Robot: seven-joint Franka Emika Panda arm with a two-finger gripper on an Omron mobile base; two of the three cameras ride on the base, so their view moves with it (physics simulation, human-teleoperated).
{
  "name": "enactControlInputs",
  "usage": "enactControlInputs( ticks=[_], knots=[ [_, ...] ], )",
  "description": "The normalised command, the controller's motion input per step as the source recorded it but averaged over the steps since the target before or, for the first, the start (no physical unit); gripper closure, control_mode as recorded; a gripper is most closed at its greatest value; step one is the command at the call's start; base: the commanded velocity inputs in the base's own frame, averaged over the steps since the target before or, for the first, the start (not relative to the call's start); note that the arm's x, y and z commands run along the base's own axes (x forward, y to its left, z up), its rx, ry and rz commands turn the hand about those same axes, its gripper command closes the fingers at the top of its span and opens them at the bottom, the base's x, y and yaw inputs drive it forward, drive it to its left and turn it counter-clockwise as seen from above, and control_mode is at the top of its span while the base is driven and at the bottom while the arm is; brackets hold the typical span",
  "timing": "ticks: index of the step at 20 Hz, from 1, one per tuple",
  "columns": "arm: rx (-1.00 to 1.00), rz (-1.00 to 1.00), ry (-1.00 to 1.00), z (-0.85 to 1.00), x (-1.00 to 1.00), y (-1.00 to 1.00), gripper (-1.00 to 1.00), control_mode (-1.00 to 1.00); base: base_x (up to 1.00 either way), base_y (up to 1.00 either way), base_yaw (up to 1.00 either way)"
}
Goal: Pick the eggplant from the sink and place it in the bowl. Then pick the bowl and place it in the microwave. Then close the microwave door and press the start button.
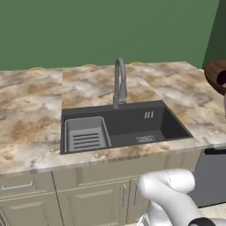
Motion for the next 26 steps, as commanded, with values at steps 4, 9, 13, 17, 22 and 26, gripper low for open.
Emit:
enactControlInputs(
  ticks=[4,9,13,17,22,26],
  knots=[
    [0.0,0.0,0.0,0.0,0.0,0.0,1.0,1.0,-0.83,0.19,0.04],
    [0.0,0.0,0.0,0.0,0.0,0.0,1.0,1.0,-0.64,0.02,0.27],
    [0.0,0.0,0.0,0.0,0.0,0.0,1.0,1.0,-0.42,0.0,0.46],
    [0.0,0.0,0.0,0.0,0.0,0.0,1.0,1.0,-0.32,0.0,0.53],
    [0.0,0.0,0.0,0.0,0.0,0.0,1.0,1.0,-0.26,0.0,0.55],
    [0.0,0.0,0.0,0.0,0.0,0.0,1.0,1.0,-0.23,0.02,0.59]
  ],
)
